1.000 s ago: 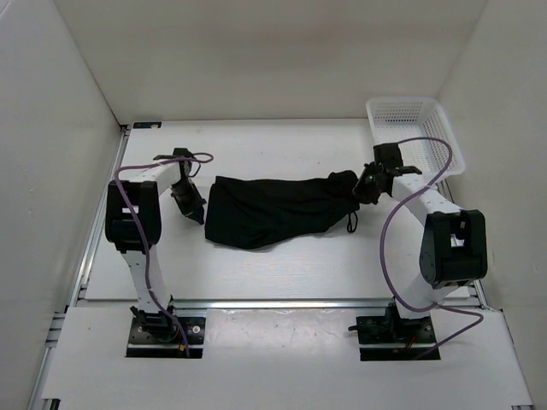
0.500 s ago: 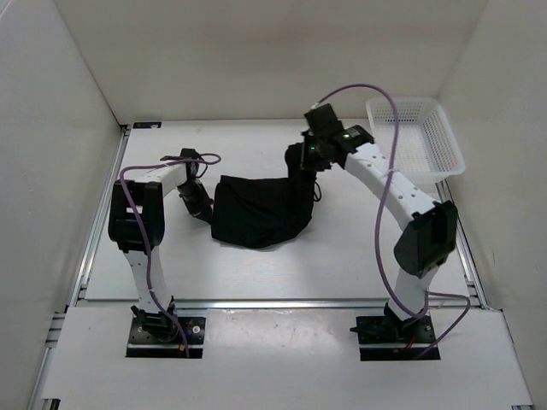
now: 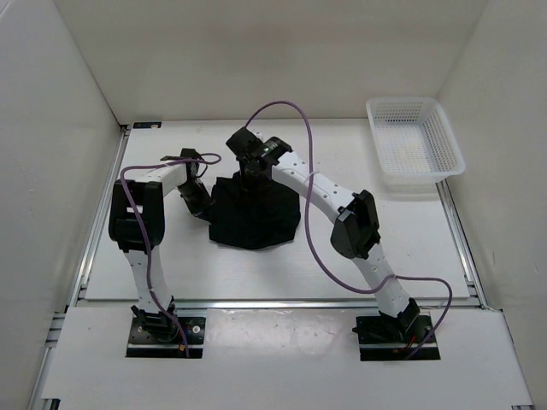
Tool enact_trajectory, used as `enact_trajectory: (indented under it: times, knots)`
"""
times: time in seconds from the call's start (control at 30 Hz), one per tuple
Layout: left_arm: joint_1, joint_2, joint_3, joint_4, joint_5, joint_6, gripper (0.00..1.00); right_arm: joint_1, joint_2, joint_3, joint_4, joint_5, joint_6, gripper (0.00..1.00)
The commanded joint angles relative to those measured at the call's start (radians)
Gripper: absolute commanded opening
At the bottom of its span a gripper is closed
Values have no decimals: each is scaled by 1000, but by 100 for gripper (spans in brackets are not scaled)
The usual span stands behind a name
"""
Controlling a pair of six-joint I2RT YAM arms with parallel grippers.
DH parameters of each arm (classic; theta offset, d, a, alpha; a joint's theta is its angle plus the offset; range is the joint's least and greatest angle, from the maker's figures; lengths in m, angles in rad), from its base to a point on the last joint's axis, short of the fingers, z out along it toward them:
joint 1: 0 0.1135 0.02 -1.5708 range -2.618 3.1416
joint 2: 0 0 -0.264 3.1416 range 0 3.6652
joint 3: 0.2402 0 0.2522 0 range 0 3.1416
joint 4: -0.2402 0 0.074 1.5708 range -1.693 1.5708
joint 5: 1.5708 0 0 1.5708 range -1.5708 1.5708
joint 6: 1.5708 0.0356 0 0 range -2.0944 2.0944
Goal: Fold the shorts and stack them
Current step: Fold the shorts
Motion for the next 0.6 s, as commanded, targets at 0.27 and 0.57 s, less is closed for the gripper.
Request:
enact_trajectory:
  times: [0.27,0.57]
  knots:
    - [58,-49,-21,-17,4,-6,18,15,84,91,315,-480,21,64]
    - [232,-211,79,-162,-57,66,23,4,-309,-427,479,-568,-133,75]
